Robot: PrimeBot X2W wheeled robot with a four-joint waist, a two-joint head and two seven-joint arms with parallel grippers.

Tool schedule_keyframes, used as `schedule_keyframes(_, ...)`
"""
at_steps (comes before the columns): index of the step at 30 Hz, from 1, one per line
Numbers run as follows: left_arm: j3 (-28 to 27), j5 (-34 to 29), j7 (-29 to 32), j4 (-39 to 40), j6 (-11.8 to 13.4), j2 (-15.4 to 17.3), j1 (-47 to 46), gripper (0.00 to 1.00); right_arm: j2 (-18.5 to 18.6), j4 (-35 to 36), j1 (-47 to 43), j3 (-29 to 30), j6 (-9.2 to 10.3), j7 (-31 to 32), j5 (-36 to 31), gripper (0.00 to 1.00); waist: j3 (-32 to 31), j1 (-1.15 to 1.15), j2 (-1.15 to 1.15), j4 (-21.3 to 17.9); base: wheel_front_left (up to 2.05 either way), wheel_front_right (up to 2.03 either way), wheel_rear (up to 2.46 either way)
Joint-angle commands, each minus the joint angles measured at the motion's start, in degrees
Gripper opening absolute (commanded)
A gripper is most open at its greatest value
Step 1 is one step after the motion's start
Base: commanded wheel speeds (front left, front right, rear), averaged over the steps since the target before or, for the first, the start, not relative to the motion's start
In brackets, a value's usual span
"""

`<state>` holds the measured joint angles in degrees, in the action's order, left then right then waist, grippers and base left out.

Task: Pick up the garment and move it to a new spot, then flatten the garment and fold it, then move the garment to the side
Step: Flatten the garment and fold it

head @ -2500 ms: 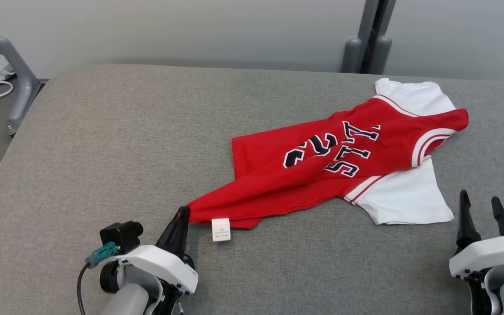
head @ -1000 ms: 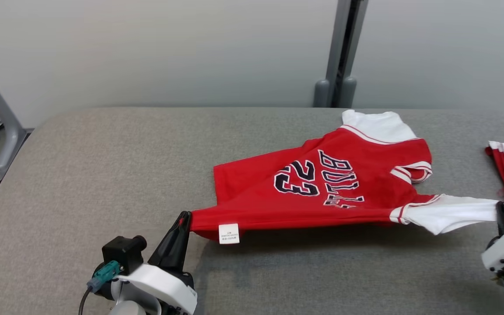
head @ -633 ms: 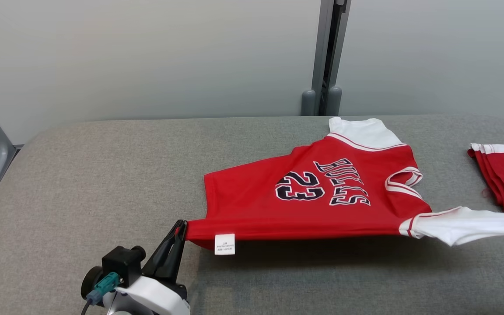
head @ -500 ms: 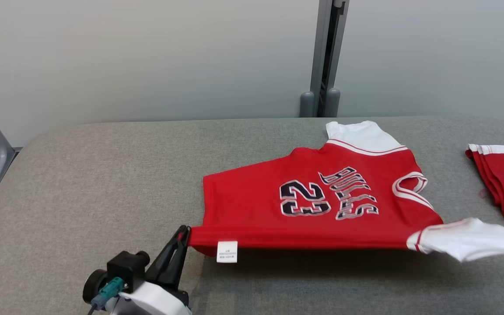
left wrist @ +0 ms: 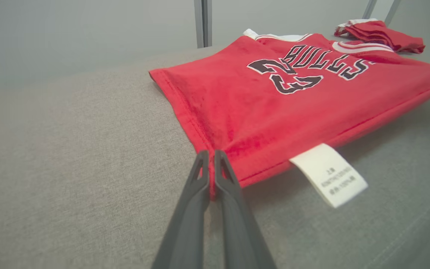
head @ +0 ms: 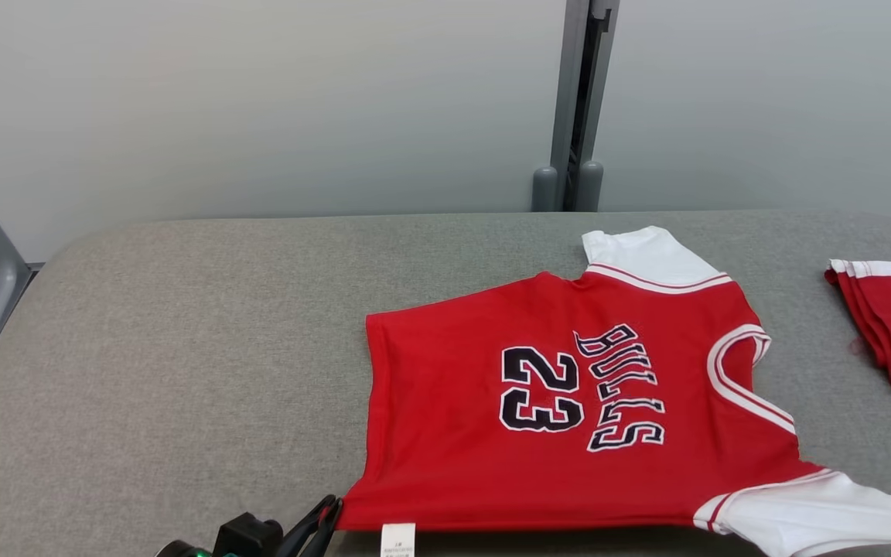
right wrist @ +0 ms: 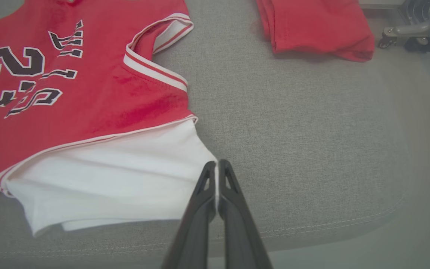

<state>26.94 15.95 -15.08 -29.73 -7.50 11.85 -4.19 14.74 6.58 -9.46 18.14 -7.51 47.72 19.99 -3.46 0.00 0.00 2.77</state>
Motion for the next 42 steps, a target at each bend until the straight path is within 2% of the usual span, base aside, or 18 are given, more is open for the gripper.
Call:
schedule_keyframes(1,0.3,1.2,-0.1,-0.6,0.0,0.8,-0.1,0.0,0.0,0.7,-0.7,0.0,0.04,0.2,0.0,0.0,0.0,0.0,0.0,0.3,0.0,0.0,0.0)
schedule_keyframes(7,2.1,6.7,-0.1,0.9,0.0,1.3,-2.3,0.0,-1.0,0.4,2.8,-2.1,0.03,-3.2,3.4,0.0,0.7,0.0,0.0,1.3,0.0,0.0,0.0)
schedule_keyframes(11,2.2,10.5,-0.1,3.5,0.0,3.2,-6.6,0.0,1.1,-1.1,8.6,-4.5,0.03,-5.7,4.3,0.0,2.0,0.0,0.0,1.7,0.0,0.0,0.0)
schedule_keyframes(14,3.2,12.6,0.2,4.8,0.0,5.8,-12.0,0.0,2.8,-3.0,15.7,-6.2,0.03,-7.3,5.4,0.0,3.7,0.0,0.0,1.8,0.0,0.0,0.0)
schedule_keyframes(17,4.9,16.2,2.7,6.2,0.0,10.1,-22.7,0.0,4.6,-6.2,28.4,-9.8,0.03,-9.7,6.0,0.0,8.0,0.0,0.0,1.6,0.0,0.0,0.0)
schedule_keyframes(18,4.9,16.2,2.7,6.2,0.0,10.1,-22.7,0.0,4.6,-6.2,28.4,-9.8,0.03,-9.7,6.0,0.0,8.0,0.0,0.0,1.6,0.0,0.0,0.0)
schedule_keyframes(23,8.4,21.0,7.6,5.2,0.0,15.8,-37.8,0.0,5.3,-13.4,47.1,-14.6,0.03,-13.9,4.9,0.0,14.8,0.0,0.0,0.9,0.0,0.0,0.0)
schedule_keyframes(30,11.8,27.7,13.3,-0.4,0.0,19.8,-58.2,0.0,4.2,-27.0,73.5,-20.2,0.03,-21.6,-0.5,0.0,25.7,0.0,0.0,-0.2,0.0,0.0,0.0)
schedule_keyframes(34,13.5,26.5,12.5,-5.7,0.0,20.5,-70.1,0.0,3.1,-35.2,87.3,-21.5,0.04,-28.6,-5.1,0.0,31.0,0.0,0.0,-0.6,0.0,0.0,0.0)
schedule_keyframes(37,13.1,24.4,9.0,-11.3,0.1,19.8,-78.7,0.0,2.0,-41.0,96.2,-20.9,0.05,-36.8,-10.4,0.0,34.2,0.0,0.0,-1.1,0.0,0.0,0.0)
schedule_keyframes(42,11.4,20.5,1.5,-19.3,3.3,16.3,-91.1,0.0,-0.8,-50.0,107.2,-16.6,0.05,-50.8,-19.4,0.0,38.1,0.0,0.0,-1.8,0.0,0.0,0.0)
